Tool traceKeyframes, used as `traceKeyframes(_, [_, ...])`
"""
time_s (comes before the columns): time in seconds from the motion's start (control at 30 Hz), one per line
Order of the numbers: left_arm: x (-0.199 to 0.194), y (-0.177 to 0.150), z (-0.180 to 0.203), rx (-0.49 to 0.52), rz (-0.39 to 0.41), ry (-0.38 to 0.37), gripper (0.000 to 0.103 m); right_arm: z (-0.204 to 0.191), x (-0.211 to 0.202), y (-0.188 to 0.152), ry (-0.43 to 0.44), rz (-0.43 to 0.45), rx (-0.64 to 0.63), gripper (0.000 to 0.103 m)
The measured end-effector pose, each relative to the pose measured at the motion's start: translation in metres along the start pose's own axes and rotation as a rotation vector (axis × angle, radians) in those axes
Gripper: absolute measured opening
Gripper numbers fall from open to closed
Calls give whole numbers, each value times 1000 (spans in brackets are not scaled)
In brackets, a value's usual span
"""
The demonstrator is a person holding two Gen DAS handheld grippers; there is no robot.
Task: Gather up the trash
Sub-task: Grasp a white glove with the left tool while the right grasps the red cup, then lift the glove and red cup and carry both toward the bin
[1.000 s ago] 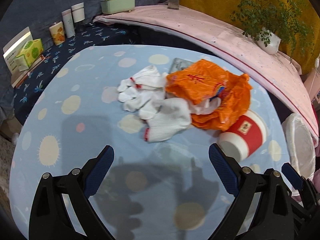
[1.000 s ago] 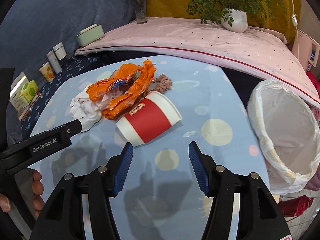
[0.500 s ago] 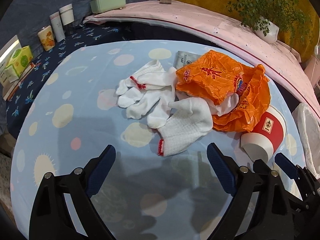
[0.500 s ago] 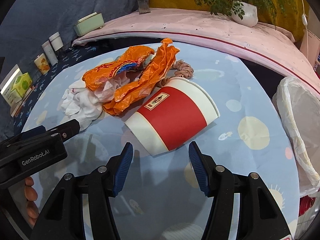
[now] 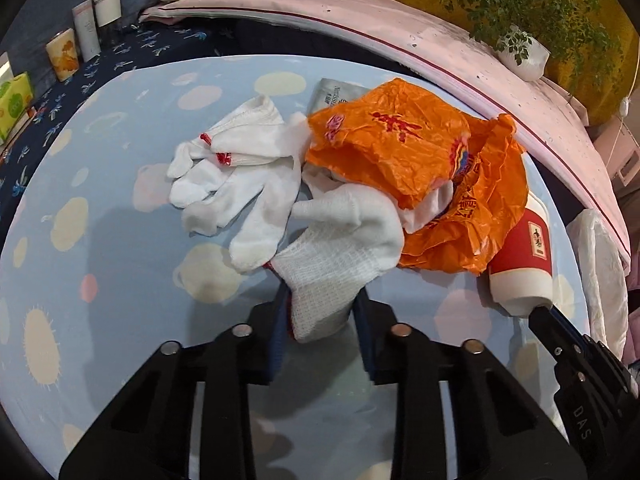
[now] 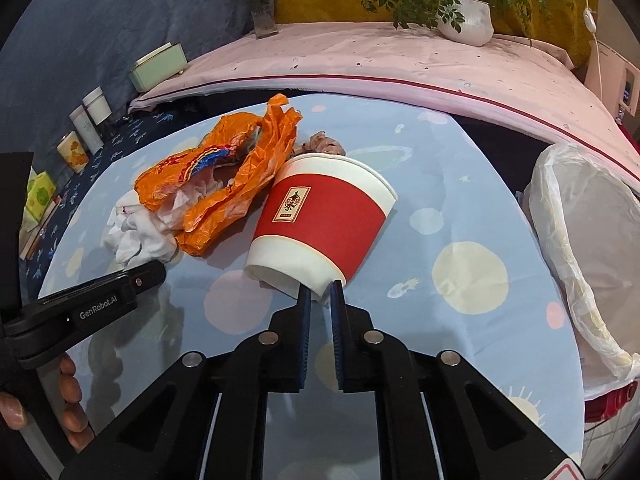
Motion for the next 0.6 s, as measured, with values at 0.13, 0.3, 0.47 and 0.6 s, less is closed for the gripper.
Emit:
traceKeyframes(0.13, [-5, -5, 6, -19, -12, -13, 10, 4, -9, 4, 1, 17, 1, 4])
traceKeyframes(0.3, [-19, -8, 14, -29, 8, -18, 7, 10, -24, 14, -5, 56, -7, 3])
traceKeyframes(0.47, [-40, -6, 28, -35, 36, -38, 7, 17, -42, 23, -1, 96, 2, 3])
traceKeyframes(0.6, [-57, -2, 42, -30, 65, -60, 7, 25, -58, 30, 0, 129, 16, 3])
Point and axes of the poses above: each gripper's, at about its wrist camera, not at the fingertips, and x roughly the way its jaws point, z to its right, y to its top, the point moved 5 cm from there along x, roughly the way its jaws point, and after that the axes turned 13 degrees about z, right-handed, at the moved point
